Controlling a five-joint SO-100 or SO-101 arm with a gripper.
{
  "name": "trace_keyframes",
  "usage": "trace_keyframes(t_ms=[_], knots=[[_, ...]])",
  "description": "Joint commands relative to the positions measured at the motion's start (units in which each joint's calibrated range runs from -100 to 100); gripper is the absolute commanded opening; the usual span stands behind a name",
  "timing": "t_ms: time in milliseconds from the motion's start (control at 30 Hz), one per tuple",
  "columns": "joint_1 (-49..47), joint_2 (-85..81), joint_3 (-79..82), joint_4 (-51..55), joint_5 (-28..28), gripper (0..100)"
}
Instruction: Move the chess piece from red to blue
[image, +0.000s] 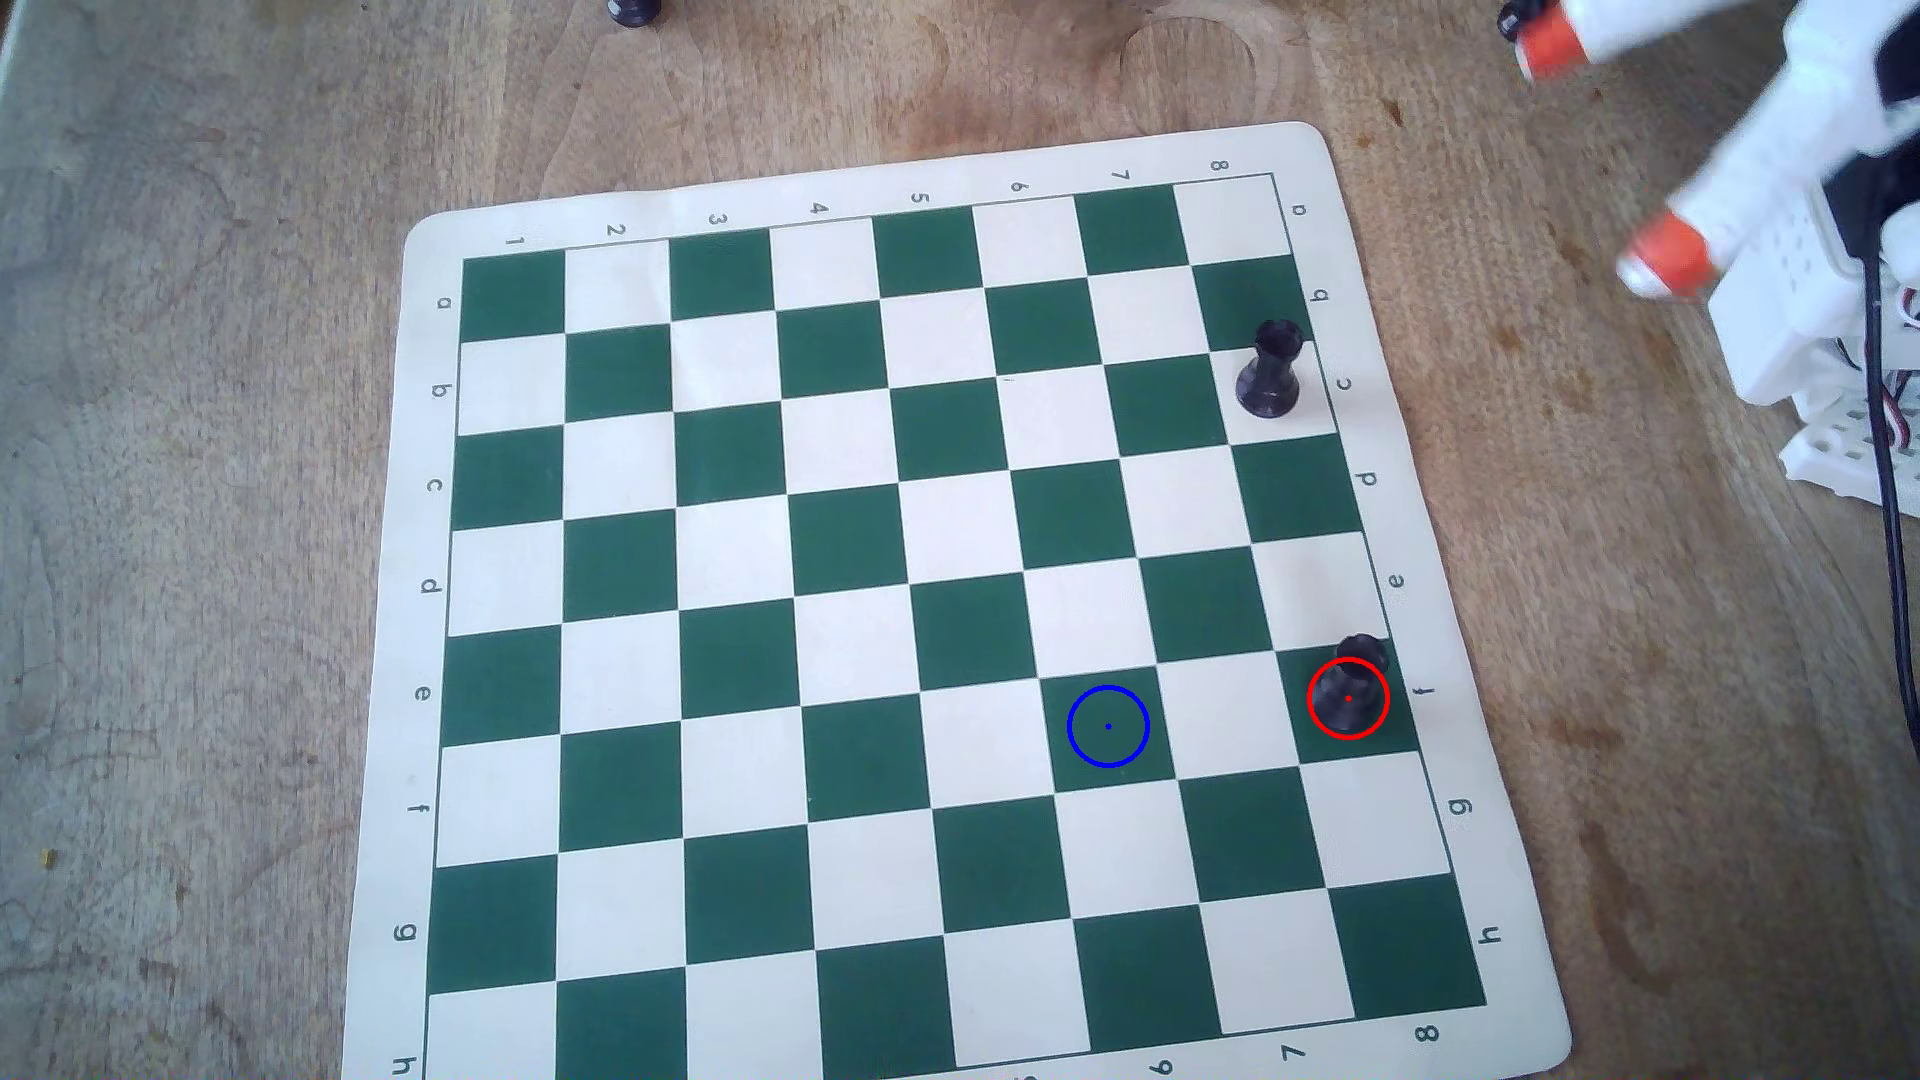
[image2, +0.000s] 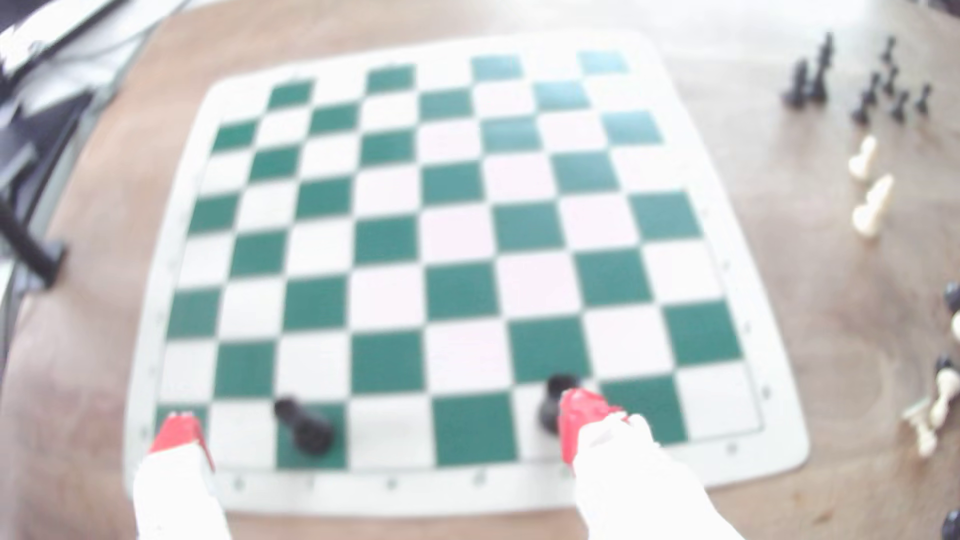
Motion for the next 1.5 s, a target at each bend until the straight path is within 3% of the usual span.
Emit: trace_keyframes(t_ms=[0, 100, 200, 400, 733, 833, 1100, 1467], knots=[[-4.96, 3.49, -6.77, 9.28, -1.03, 37], [-10.75, 4.76, -5.59, 17.96, -1.61, 35], [-14.11, 5.78, -0.7, 17.22, -2.78, 35], [-15.75, 10.79, 13.35, -1.04, -4.35, 35], [-23.18, 10.79, 25.68, -17.92, -9.77, 34], [-22.95, 14.53, 30.94, -28.64, -10.5, 33], [-22.25, 25.56, 33.12, -45.35, -10.89, 32], [-20.76, 37.79, 31.49, -58.62, -10.89, 31]])
